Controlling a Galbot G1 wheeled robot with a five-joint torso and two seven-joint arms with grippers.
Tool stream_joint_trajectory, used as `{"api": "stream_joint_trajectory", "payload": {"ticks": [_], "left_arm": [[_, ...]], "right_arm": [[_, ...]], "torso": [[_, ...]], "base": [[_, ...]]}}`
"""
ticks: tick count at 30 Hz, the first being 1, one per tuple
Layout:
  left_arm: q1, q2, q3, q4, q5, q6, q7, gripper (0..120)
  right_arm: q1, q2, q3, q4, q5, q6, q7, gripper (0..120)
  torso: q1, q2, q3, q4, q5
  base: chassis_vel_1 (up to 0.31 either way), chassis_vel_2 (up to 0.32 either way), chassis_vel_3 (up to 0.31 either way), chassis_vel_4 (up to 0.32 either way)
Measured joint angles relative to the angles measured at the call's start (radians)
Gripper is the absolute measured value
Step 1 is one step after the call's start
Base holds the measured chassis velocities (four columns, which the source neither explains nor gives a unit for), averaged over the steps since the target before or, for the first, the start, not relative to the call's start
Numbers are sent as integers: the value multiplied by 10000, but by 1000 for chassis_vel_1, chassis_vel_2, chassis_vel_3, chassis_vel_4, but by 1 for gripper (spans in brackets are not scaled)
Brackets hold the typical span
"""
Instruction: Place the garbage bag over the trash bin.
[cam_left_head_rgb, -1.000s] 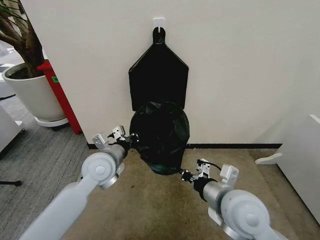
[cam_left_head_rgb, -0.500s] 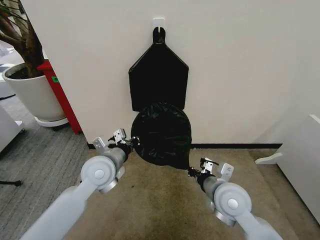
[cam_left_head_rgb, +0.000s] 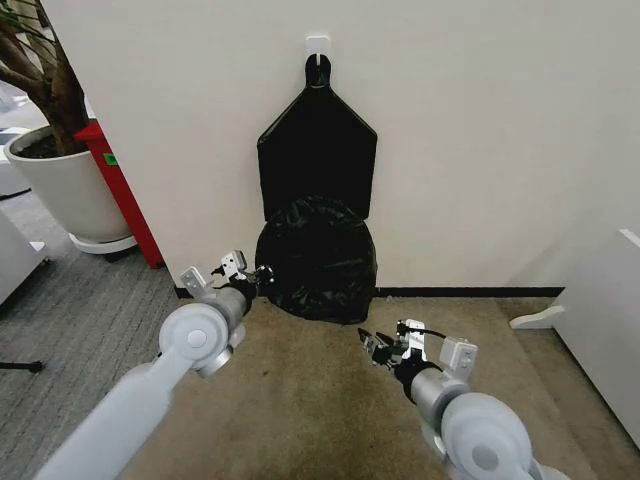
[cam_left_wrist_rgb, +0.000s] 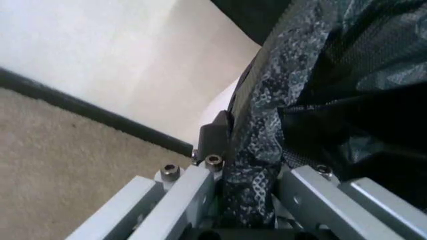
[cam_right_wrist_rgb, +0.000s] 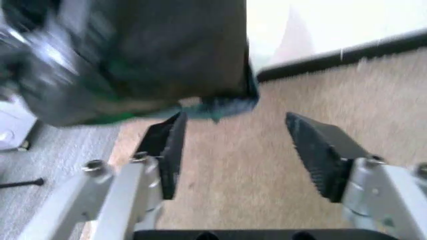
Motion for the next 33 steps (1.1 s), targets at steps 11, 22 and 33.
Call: {"api": "stream_joint_trajectory", "payload": {"ticks": [11, 22, 33], "left_arm": [[1246, 658, 134, 189, 3640, -170, 2612, 1], [2215, 1296, 125, 408, 6744, -1487, 6235, 1], [2168, 1528, 77, 302, 7003, -1794, 6711, 1]], "right_arm": [[883, -2065, 2340, 959, 2225, 774, -724, 95], [4886, -3124, 2130, -2999, 6522, -1401, -5027, 100], [5152, -3019, 905, -3696, 5204, -2241, -6250, 100]], "torso": [[0, 1, -1, 0, 0], [0, 0, 1, 4, -1], [0, 0, 0, -1, 1]], "base": [[0, 0, 0, 0], [0, 0, 0, 0], [0, 0, 0, 0]]}}
